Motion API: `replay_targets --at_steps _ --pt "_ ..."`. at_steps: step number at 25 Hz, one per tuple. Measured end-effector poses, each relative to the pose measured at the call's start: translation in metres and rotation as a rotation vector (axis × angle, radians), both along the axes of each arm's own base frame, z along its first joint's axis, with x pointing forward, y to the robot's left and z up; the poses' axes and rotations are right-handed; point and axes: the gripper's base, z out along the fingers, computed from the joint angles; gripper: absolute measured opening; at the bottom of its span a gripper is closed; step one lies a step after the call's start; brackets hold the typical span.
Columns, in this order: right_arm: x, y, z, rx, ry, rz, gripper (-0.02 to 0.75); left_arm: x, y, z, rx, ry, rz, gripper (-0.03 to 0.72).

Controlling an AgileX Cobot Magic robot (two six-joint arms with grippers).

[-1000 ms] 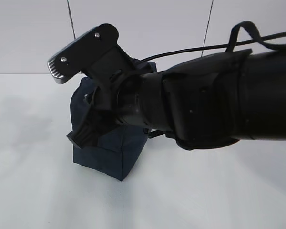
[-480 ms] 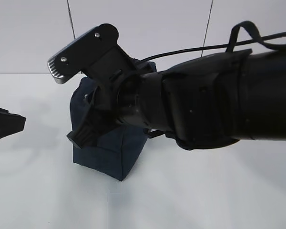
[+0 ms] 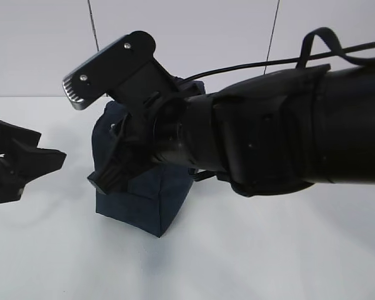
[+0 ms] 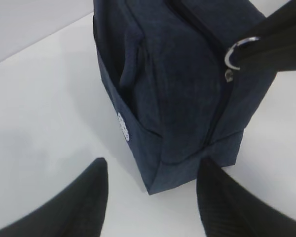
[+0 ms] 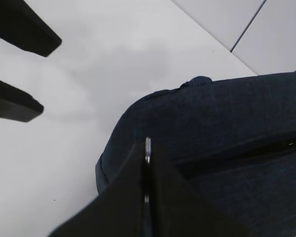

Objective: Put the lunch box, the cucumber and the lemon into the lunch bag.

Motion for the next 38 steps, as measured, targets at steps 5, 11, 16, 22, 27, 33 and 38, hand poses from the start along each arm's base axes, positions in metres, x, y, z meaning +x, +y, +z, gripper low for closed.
replay_targets --at_steps 5,11,16,22,27,33,38 --pt "0.000 0.000 0.000 0.000 0.000 0.000 0.008 0.013 -0.010 -0.013 -0.022 -0.031 -0.067 0.423" --pt "0.000 0.000 0.000 -0.001 -0.001 0.001 0.008 0.024 -0.018 -0.038 -0.011 0.016 -0.147 0.414" --pt "0.000 0.000 0.000 -0.006 -0.006 0.005 0.008 0.029 -0.016 -0.049 -0.021 0.046 -0.171 0.385" --pt "0.000 0.000 0.000 -0.009 -0.008 0.007 0.008 0.039 -0.006 -0.043 -0.068 0.019 -0.162 0.369" --pt "0.000 0.000 0.000 -0.009 -0.008 0.007 0.008 0.050 -0.010 -0.037 -0.103 -0.005 -0.194 0.362" --pt "0.000 0.000 0.000 -0.010 -0.010 0.008 0.008 0.063 -0.015 -0.042 -0.127 0.010 -0.218 0.354" --pt "0.000 0.000 0.000 -0.012 -0.011 0.007 0.008 0.068 -0.020 -0.045 -0.160 0.021 -0.249 0.238"
